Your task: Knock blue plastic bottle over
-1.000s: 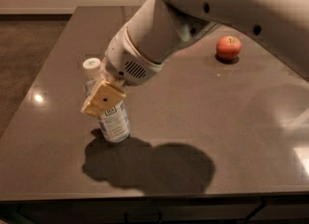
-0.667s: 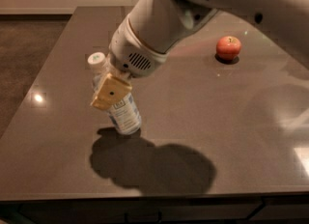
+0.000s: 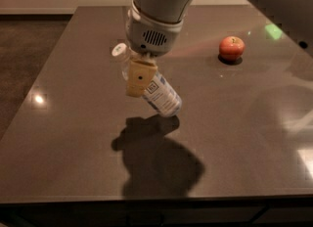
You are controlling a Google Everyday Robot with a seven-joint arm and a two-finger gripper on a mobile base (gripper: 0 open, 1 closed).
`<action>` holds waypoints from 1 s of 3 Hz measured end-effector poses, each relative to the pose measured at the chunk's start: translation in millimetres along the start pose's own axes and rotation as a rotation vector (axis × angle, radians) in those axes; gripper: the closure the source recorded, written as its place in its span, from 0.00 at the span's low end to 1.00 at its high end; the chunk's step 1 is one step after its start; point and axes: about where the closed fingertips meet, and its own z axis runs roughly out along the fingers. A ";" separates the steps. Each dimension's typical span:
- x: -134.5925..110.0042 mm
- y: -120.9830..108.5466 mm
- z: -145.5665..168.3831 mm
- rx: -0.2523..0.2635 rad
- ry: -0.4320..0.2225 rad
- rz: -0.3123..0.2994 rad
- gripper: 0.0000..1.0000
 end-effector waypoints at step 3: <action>57.6 -23.9 39.2 -0.048 0.244 0.041 0.41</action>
Offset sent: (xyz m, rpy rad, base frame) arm 0.0289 -0.0586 -0.0469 -0.2924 0.0699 -0.0504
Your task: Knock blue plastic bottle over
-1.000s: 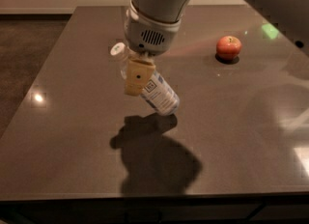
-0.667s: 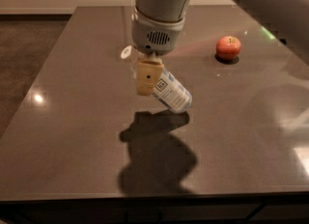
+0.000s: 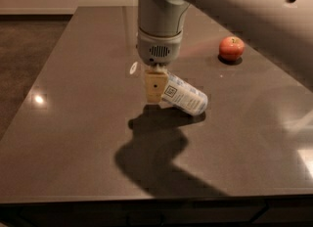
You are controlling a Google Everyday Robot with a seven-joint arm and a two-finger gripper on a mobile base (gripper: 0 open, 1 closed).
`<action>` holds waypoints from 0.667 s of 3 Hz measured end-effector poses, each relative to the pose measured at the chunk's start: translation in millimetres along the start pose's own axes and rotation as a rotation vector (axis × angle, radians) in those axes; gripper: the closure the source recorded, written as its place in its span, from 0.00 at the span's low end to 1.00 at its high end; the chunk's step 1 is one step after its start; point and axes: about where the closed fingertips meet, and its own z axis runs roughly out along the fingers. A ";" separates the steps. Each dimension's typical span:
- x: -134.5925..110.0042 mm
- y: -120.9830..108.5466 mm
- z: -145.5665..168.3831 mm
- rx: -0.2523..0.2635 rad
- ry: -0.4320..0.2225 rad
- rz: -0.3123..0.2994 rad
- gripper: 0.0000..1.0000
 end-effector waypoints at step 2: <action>-0.5 8.2 13.0 -0.029 -0.014 0.022 0.00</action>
Offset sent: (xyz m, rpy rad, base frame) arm -0.0200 -0.0040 -0.0196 0.0114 0.0771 -0.0312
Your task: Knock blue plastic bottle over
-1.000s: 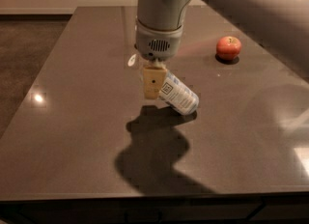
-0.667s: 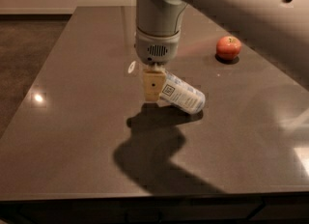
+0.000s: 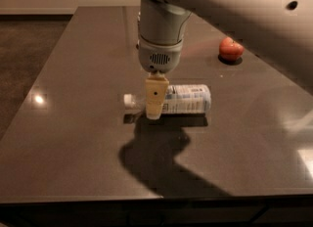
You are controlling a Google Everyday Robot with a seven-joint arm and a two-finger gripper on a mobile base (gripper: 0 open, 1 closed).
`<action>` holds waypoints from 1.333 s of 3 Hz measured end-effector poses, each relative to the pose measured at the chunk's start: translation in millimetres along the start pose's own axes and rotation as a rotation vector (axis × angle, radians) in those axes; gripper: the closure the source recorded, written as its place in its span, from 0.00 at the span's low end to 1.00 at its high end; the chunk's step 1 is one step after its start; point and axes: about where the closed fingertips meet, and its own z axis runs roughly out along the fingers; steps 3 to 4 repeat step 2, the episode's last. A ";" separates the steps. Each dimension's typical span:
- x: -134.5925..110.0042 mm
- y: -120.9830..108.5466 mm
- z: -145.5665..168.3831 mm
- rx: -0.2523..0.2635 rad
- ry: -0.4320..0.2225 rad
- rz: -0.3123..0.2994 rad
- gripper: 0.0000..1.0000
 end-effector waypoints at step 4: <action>-4.1 17.5 17.5 -0.056 -0.046 0.011 0.00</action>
Offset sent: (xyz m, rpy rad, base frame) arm -0.0321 0.0049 -0.0292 0.0579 0.1114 -0.0043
